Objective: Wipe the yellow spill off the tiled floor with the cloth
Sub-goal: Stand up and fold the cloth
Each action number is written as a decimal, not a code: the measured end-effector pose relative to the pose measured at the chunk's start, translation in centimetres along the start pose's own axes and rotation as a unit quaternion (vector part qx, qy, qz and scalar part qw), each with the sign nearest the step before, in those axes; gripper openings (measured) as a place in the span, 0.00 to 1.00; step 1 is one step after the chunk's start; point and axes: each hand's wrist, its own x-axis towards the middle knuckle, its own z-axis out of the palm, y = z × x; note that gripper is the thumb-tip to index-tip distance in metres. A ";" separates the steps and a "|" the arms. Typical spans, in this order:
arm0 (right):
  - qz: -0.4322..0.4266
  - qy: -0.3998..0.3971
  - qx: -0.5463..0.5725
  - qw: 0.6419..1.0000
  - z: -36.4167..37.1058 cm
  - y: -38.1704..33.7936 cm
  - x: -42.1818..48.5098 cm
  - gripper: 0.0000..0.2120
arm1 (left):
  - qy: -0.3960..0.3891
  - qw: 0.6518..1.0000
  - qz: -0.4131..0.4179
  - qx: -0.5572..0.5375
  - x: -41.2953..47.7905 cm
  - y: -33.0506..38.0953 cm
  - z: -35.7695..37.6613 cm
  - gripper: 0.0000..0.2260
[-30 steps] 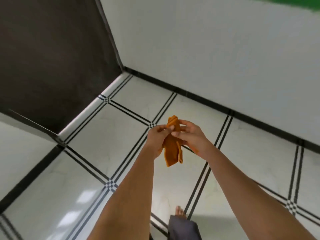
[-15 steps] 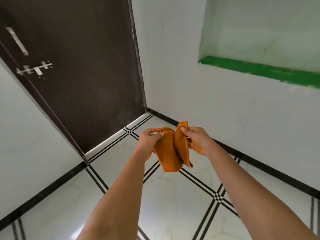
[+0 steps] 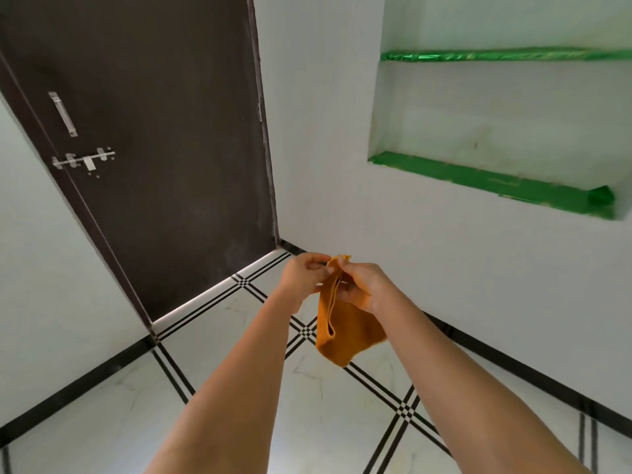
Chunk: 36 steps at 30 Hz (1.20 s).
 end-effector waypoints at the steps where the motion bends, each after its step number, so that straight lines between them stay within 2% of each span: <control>1: -0.002 -0.016 -0.008 1.000 -0.6 -0.5 -0.3 0.13 | -0.011 1.000 0.004 -0.004 -0.2 0.4 0.2 0.12; 3: -0.007 -0.043 -0.009 0.999 -2.0 -1.4 -0.8 0.16 | -0.037 0.999 0.006 -0.007 -0.4 1.0 0.6 0.12; 7: -0.031 -0.094 0.004 0.995 -4.4 -2.5 -1.8 0.12 | -0.083 0.997 -0.001 -0.001 -0.5 2.3 1.2 0.12; 11: -0.053 -0.096 -0.025 0.994 -5.4 -2.3 -2.1 0.06 | -0.118 0.993 -0.019 0.012 -0.4 2.4 1.7 0.13; 12: -0.053 -0.088 -0.028 0.994 -5.4 -2.1 -2.1 0.07 | -0.121 0.992 -0.023 0.007 -0.5 2.4 1.9 0.13; 14: -0.054 -0.074 -0.032 0.995 -5.4 -1.8 -2.0 0.09 | -0.114 0.993 -0.023 0.003 -0.6 2.2 2.3 0.12; 18: -0.072 -0.053 -0.066 0.994 -5.4 -1.1 -2.0 0.03 | -0.094 0.995 -0.022 -0.017 -1.3 1.7 2.7 0.08; 23: -0.103 -0.018 -0.067 0.992 -4.9 -1.2 -2.2 0.02 | -0.037 0.996 0.003 -0.085 -1.9 1.6 3.2 0.06; 27: -0.116 -0.025 -0.080 0.990 -4.7 -2.3 -3.0 0.03 | -0.007 0.990 0.028 -0.135 -2.3 2.0 3.5 0.02; 36: -0.124 -0.019 -0.071 0.990 -5.0 -3.0 -3.6 0.04 | 0.037 0.974 0.019 -0.223 -2.4 2.4 4.2 0.04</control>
